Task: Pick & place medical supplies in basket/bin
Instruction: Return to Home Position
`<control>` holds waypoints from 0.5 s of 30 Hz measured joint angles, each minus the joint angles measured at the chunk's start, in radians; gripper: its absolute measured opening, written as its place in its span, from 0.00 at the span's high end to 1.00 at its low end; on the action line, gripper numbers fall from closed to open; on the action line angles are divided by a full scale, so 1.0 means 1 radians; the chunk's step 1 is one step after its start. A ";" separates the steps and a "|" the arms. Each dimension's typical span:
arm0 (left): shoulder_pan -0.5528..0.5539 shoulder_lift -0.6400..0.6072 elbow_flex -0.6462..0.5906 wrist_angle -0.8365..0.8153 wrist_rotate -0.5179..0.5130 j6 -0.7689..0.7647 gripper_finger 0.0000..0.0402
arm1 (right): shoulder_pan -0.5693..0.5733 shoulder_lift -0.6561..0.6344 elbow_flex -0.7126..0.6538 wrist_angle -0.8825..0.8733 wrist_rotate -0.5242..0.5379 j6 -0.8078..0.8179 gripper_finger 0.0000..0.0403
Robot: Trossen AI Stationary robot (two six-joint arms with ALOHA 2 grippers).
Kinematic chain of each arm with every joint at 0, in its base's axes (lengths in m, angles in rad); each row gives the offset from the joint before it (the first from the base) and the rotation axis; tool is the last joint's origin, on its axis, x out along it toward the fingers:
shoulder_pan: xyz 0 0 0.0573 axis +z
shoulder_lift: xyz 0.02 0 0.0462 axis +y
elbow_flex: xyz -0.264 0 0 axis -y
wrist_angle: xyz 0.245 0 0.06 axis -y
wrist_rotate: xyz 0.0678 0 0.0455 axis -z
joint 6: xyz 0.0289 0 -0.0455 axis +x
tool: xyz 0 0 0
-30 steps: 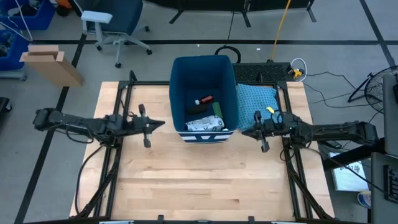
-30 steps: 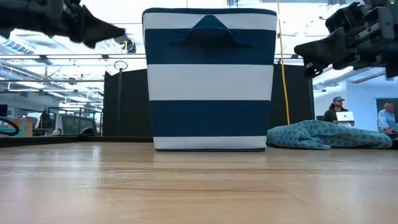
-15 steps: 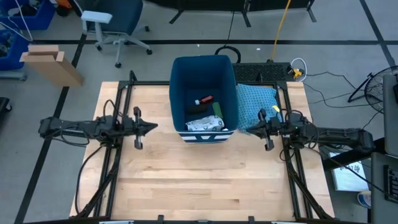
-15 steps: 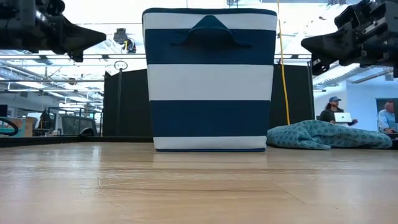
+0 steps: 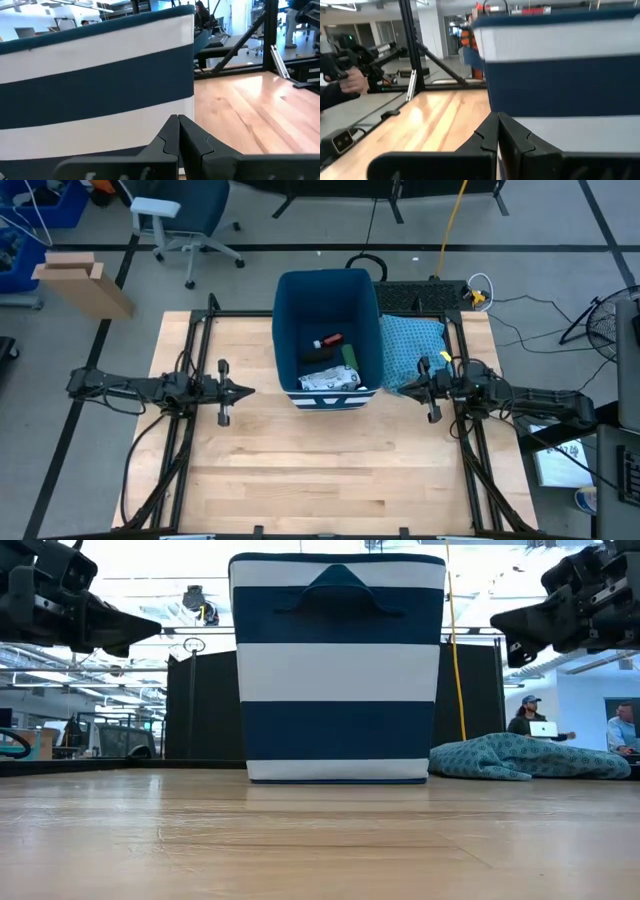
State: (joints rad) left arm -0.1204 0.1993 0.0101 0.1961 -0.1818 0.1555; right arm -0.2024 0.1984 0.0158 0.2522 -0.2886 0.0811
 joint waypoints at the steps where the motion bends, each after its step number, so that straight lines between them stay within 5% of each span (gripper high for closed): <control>1: 0.000 0.000 0.000 -0.002 0.000 0.000 1.00 | 0.000 -0.003 0.000 0.005 0.000 0.000 1.00; 15: 0.001 0.001 0.000 -0.017 0.001 -0.059 1.00 | 0.000 -0.003 -0.001 0.013 0.029 -0.014 1.00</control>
State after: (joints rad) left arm -0.1192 0.2006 0.0101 0.1789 -0.1811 0.0968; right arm -0.2020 0.1951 0.0151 0.2656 -0.2600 0.0667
